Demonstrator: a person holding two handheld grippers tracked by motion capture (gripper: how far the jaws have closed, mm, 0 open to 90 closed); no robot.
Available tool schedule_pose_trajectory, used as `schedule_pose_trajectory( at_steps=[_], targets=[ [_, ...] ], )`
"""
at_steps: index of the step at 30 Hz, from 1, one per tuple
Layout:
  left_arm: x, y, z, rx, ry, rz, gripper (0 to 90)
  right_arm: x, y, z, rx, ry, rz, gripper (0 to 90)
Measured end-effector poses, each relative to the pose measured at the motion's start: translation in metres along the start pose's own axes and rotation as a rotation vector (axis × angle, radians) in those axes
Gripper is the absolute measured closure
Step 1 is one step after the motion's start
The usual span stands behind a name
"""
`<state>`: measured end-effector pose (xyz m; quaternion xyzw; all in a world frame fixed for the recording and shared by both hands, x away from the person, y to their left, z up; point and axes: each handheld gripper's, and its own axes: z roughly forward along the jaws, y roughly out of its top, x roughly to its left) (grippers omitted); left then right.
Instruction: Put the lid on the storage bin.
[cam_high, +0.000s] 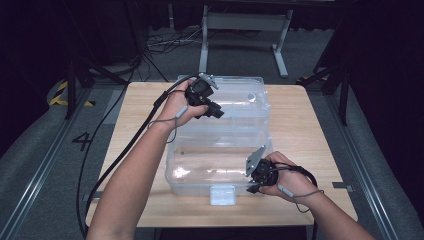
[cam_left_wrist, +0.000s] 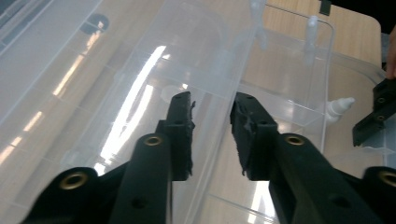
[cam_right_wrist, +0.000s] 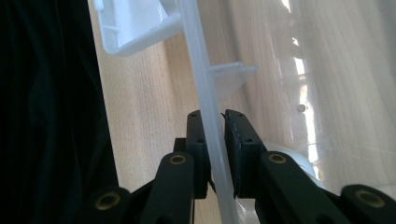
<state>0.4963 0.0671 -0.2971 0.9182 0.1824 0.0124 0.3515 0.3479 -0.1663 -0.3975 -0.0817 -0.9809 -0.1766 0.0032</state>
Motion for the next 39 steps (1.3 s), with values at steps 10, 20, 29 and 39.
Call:
schedule_pose_trajectory(
  at_steps=[10,20,29,39],
  targets=[
    [-0.004,0.0,0.0,-0.005,-0.019,-0.007,81.9,0.0,0.0,0.0,-0.001,0.0,0.003,80.7],
    [-0.009,0.0,-0.001,-0.002,-0.003,0.009,82.7,-0.001,0.0,0.0,0.001,0.006,-0.004,80.7],
    [-0.017,0.0,-0.004,0.002,0.002,0.034,83.3,0.0,0.0,0.0,0.0,0.002,0.003,80.6],
    [-0.028,-0.001,-0.009,0.005,0.004,0.063,83.8,0.0,0.0,0.0,0.003,0.005,0.004,80.6]
  ],
)
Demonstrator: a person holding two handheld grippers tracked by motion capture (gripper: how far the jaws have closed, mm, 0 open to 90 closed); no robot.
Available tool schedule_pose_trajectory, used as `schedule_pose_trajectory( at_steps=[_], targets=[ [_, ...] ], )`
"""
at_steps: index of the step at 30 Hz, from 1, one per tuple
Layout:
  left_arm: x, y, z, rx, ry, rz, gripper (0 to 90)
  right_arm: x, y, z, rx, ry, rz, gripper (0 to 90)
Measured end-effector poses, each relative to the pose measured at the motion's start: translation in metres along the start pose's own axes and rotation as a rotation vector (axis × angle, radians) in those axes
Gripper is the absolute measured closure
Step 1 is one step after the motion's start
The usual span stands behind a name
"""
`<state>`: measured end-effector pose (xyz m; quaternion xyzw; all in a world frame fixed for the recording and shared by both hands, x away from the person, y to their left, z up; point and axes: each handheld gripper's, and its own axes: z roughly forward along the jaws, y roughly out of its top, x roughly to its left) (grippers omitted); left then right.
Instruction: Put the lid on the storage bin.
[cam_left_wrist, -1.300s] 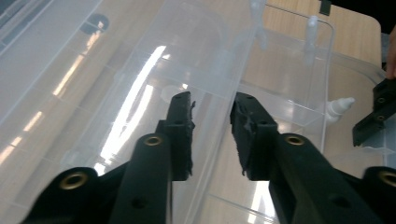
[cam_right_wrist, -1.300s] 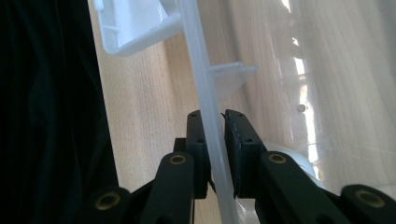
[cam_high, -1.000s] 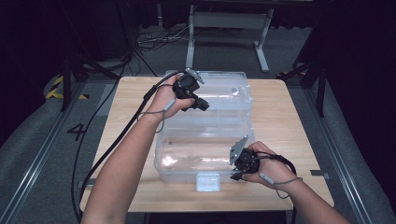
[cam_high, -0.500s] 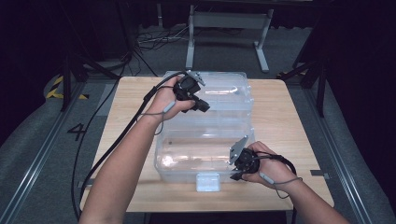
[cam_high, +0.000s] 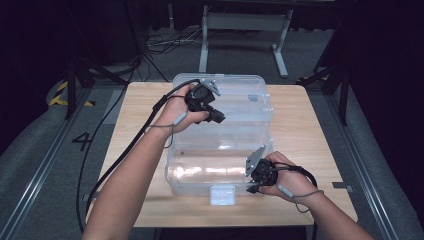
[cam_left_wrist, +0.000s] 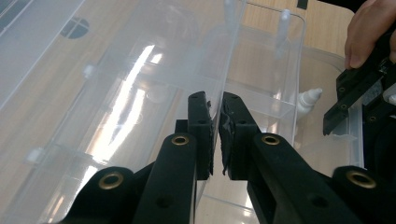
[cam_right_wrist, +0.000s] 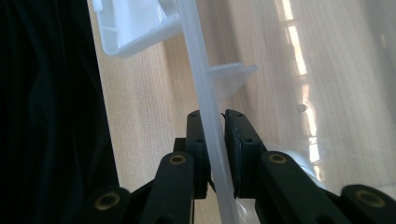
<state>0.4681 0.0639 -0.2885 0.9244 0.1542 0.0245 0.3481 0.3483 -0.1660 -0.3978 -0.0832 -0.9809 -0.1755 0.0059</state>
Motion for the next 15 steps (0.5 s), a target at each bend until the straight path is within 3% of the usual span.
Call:
schedule_pose_trajectory(
  at_steps=[15],
  targets=[
    [-0.015,-0.003,-0.005,0.0,-0.007,0.029,84.5,0.0,0.0,0.0,0.001,0.001,0.007,80.6]
  ],
)
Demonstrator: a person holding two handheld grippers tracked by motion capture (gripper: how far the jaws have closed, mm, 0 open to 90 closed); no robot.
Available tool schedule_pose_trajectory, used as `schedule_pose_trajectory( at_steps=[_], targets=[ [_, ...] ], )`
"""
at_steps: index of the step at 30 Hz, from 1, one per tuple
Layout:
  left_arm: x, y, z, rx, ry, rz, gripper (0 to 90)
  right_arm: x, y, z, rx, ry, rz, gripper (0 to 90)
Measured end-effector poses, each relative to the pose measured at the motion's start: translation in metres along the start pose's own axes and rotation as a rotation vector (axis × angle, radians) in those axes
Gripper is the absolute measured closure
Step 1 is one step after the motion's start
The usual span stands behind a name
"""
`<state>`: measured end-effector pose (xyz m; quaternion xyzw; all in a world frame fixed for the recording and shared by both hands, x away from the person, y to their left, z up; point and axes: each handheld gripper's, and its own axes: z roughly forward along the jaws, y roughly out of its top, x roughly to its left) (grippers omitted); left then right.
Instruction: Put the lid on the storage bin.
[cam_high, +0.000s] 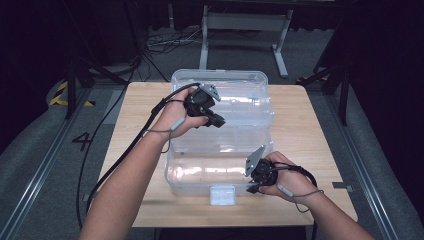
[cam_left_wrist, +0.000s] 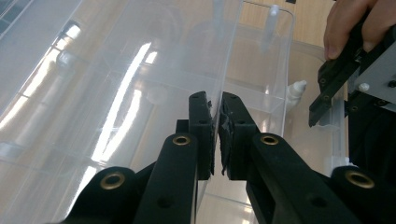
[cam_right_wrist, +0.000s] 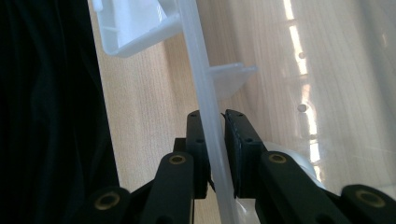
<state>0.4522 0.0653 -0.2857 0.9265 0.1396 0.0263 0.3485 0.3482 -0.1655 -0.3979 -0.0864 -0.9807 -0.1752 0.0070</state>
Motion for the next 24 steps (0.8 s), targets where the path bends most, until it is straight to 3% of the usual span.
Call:
schedule_pose_trajectory(
  at_steps=[24],
  targets=[
    [-0.021,-0.007,-0.004,-0.005,-0.006,0.025,85.0,0.001,0.0,-0.001,0.008,0.0,0.005,80.6]
  ],
)
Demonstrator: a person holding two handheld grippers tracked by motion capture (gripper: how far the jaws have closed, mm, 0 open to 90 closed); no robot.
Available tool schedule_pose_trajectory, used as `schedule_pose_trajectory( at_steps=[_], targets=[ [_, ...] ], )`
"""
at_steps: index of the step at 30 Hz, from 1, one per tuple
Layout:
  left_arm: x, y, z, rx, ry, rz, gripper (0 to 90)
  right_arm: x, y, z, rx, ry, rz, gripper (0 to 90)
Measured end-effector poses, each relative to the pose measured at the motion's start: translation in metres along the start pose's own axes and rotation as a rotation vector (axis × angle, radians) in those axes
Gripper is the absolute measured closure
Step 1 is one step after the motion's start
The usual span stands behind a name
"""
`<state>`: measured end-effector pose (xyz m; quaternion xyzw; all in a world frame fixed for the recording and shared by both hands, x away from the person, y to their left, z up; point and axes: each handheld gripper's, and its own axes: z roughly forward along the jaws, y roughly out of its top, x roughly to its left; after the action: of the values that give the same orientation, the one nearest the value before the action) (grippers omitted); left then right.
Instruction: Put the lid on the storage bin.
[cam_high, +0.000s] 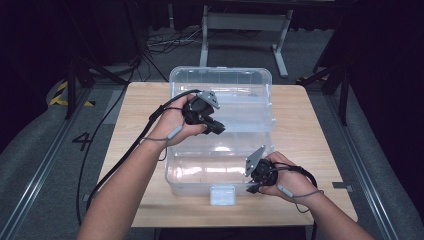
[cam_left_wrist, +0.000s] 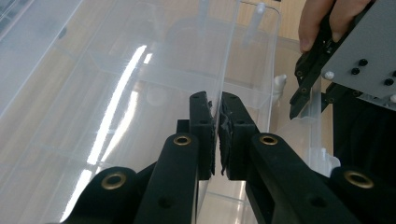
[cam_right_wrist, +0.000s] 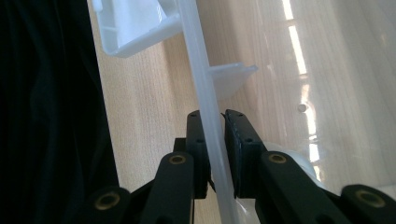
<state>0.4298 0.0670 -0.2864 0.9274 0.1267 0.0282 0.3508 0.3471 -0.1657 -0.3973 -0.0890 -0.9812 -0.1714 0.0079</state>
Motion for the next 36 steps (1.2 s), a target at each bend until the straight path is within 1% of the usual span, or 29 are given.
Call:
schedule_pose_trajectory(
  at_steps=[6,13,15,16,17,22,25,27,33,36],
  targets=[
    [-0.005,-0.001,0.0,0.003,-0.004,0.004,85.2,-0.001,-0.001,0.0,-0.007,0.0,-0.007,80.6],
    [-0.013,-0.002,0.0,0.019,-0.011,0.019,85.4,-0.001,-0.001,0.0,-0.007,0.0,-0.008,80.6],
    [-0.014,-0.003,0.0,0.019,-0.018,0.015,85.5,0.0,-0.001,0.0,-0.009,-0.004,-0.008,80.6],
    [-0.014,-0.003,0.0,0.017,-0.019,0.02,85.6,0.0,-0.001,0.0,-0.01,-0.005,-0.008,80.6],
    [-0.015,-0.004,0.0,0.016,-0.022,0.015,85.6,0.0,-0.001,0.0,-0.01,-0.006,-0.008,80.6],
    [-0.018,-0.006,0.001,0.012,-0.023,0.023,85.6,0.0,-0.001,0.0,-0.011,-0.006,-0.007,80.6],
    [-0.02,-0.007,0.001,0.014,-0.027,0.026,85.7,0.0,-0.001,0.0,-0.011,-0.006,-0.008,80.6],
    [-0.022,-0.007,0.001,0.015,-0.023,0.036,85.8,0.0,-0.001,0.001,-0.013,-0.007,-0.01,80.6],
    [-0.025,-0.008,0.002,0.022,-0.031,0.038,85.9,0.0,-0.001,0.001,-0.011,-0.009,-0.007,80.7],
    [-0.027,-0.009,0.002,0.026,-0.027,0.038,85.9,0.001,-0.001,0.001,-0.013,-0.011,-0.008,80.5]
  ],
)
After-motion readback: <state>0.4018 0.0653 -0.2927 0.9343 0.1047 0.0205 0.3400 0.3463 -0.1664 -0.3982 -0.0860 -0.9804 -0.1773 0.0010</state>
